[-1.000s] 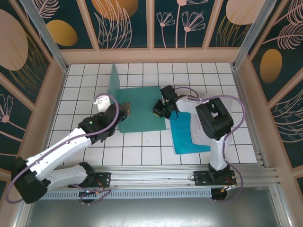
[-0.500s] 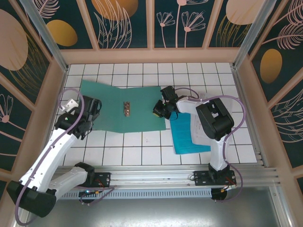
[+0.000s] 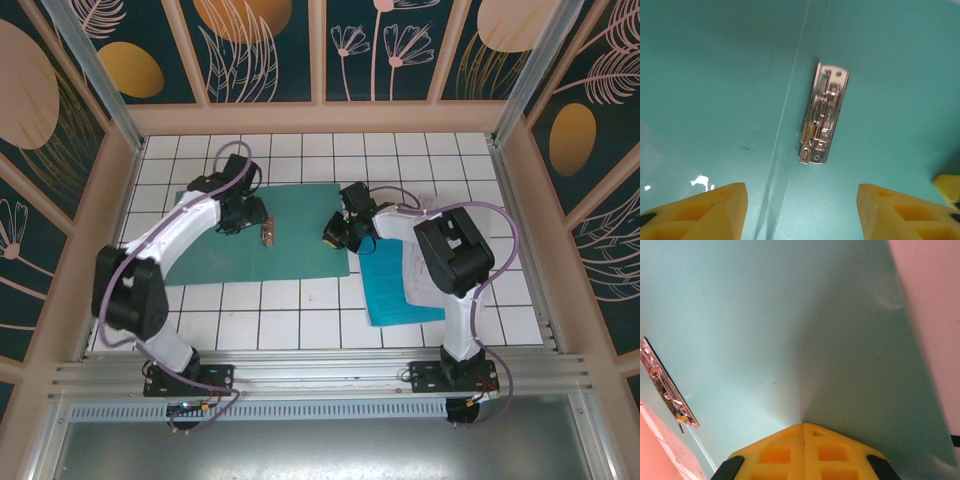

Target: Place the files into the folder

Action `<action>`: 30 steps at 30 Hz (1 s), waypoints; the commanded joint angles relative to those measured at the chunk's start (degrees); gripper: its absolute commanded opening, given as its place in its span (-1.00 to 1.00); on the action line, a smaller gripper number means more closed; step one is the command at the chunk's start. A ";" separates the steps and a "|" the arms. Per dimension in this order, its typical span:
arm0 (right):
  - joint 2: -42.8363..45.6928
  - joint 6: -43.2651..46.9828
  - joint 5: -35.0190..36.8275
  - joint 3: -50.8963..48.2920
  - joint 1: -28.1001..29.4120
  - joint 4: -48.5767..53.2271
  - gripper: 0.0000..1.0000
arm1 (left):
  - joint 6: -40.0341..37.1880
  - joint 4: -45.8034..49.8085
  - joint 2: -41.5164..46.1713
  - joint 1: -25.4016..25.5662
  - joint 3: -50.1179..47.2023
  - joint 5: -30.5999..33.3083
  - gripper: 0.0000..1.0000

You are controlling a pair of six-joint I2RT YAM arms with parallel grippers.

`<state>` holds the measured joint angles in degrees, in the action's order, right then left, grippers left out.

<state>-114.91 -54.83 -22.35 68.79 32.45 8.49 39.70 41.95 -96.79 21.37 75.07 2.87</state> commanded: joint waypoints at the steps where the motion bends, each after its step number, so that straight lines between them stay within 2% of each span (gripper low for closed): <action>1: -1.17 -0.88 0.83 -3.30 0.34 7.40 -0.97 | -6.50 -4.37 -3.21 0.00 0.33 -4.21 0.19; 9: -1.11 -1.00 0.75 -3.82 0.25 7.12 -0.96 | -10.17 -8.61 -13.04 -0.01 0.33 -4.71 0.15; 14: -1.25 -1.25 0.46 -4.26 0.25 6.57 -0.96 | -11.39 -8.44 -17.17 0.04 1.92 -2.34 0.12; 20: -1.20 -1.34 -0.12 -4.97 0.34 6.26 -0.95 | -12.57 -10.50 -19.03 0.03 1.89 -2.24 0.03; 26: -0.57 -0.86 -0.85 -6.80 0.34 5.76 -0.95 | -12.28 -12.46 -17.62 0.72 -1.39 -4.25 -0.29; 30: 0.55 -0.23 -1.44 -8.26 0.34 5.88 -0.95 | -10.86 -13.68 -14.37 2.39 -6.25 -5.33 -0.35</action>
<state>-113.08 -55.46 -25.21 64.40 32.36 4.97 27.90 28.27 -112.14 22.41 72.77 -0.99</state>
